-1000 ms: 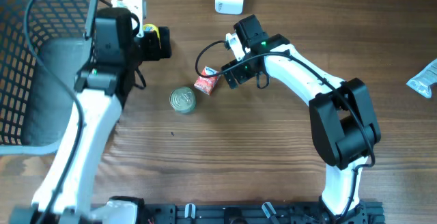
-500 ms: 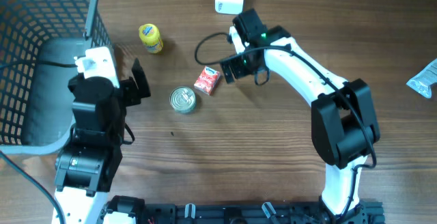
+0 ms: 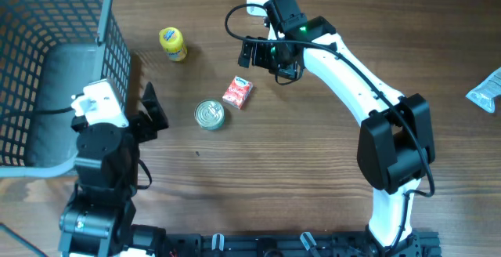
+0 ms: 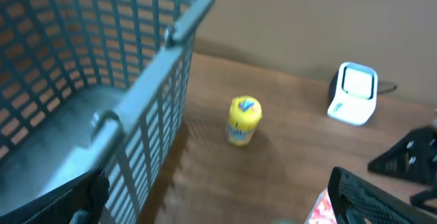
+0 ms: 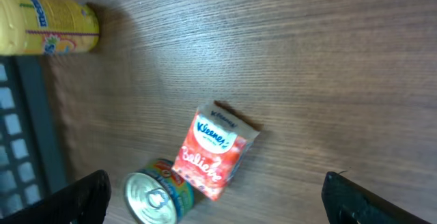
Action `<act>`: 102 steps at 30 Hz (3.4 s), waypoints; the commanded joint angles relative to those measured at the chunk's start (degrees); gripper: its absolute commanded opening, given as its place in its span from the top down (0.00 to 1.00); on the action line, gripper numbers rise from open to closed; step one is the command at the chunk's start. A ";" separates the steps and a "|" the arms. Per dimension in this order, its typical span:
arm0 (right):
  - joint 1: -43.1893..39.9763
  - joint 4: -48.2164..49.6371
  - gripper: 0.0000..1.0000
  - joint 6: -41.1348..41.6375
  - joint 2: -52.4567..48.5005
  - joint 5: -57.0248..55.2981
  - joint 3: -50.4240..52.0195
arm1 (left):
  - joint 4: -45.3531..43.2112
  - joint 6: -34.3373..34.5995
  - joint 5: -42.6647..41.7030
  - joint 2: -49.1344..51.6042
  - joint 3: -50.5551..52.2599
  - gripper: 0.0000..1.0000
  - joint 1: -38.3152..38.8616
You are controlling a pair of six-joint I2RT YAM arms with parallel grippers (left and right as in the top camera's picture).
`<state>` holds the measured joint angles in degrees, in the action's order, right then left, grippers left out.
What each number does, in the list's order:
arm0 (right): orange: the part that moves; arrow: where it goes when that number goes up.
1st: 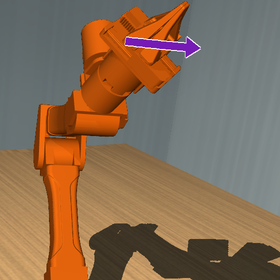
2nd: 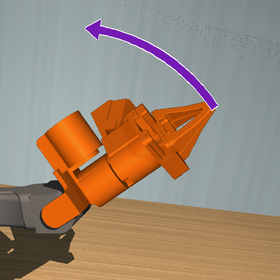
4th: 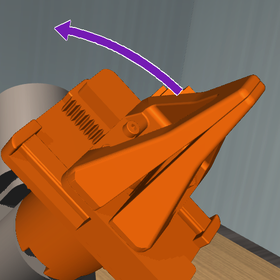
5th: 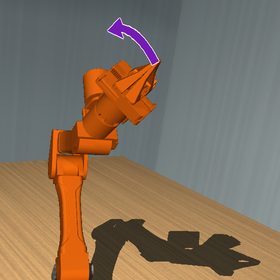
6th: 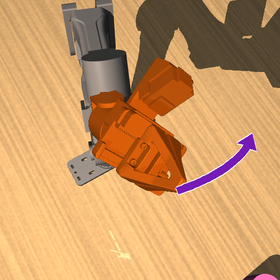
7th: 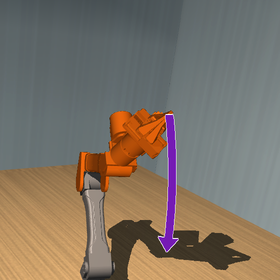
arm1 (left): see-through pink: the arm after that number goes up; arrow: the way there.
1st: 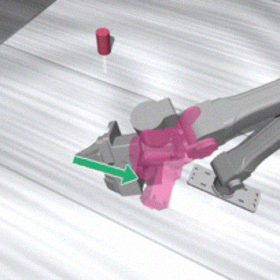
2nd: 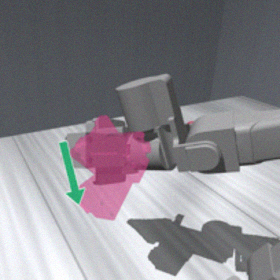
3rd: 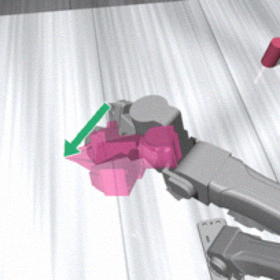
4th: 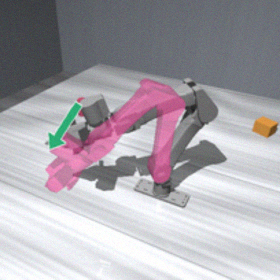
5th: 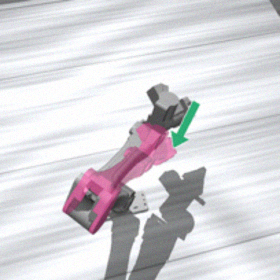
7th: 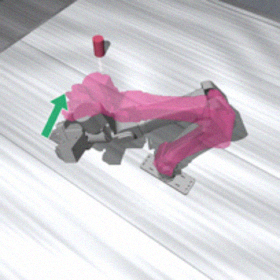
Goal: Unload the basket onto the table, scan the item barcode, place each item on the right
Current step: 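Lower the right gripper over the Kleenex pack while left arm retracts, then close the right gripper on the Kleenex pack, then lift the Kleenex pack and turn it with the right gripper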
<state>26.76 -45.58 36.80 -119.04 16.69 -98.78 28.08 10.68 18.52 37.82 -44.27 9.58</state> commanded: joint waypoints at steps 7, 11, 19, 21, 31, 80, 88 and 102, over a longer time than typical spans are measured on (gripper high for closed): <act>0.72 2.82 0.00 14.12 -8.13 5.44 -0.55 | -0.83 1.01 -2.45 -0.22 0.98 0.00 -0.17; 1.81 3.08 0.00 19.78 -8.70 3.93 -0.55 | -0.76 2.01 -2.45 -0.22 0.98 0.00 -0.15; 5.44 6.93 0.04 26.38 -10.84 2.86 -0.55 | 0.39 2.01 -2.45 -0.15 0.98 0.00 -0.17; 5.44 7.45 0.04 26.36 -12.66 2.99 -0.55 | 0.70 2.03 -2.45 -0.15 0.98 0.00 -0.15; 5.31 5.05 0.20 23.45 -16.11 1.07 -0.55 | 0.94 2.03 -2.64 -0.15 0.98 0.00 -0.17; 10.29 0.17 0.26 11.87 -16.17 -3.28 -0.52 | 1.64 2.01 -2.62 -0.15 0.98 0.00 -0.17; 10.19 -4.57 0.00 -15.74 -8.96 -6.21 -0.76 | 1.77 1.99 -2.60 -0.15 0.98 0.00 -0.17; 9.16 -1.09 0.00 -34.27 -5.62 -16.59 -1.46 | 1.79 2.01 -2.62 -0.15 0.98 0.00 -0.17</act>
<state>36.01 -48.58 4.45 -126.28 1.17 -99.85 30.02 11.94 16.40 38.02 -43.44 9.58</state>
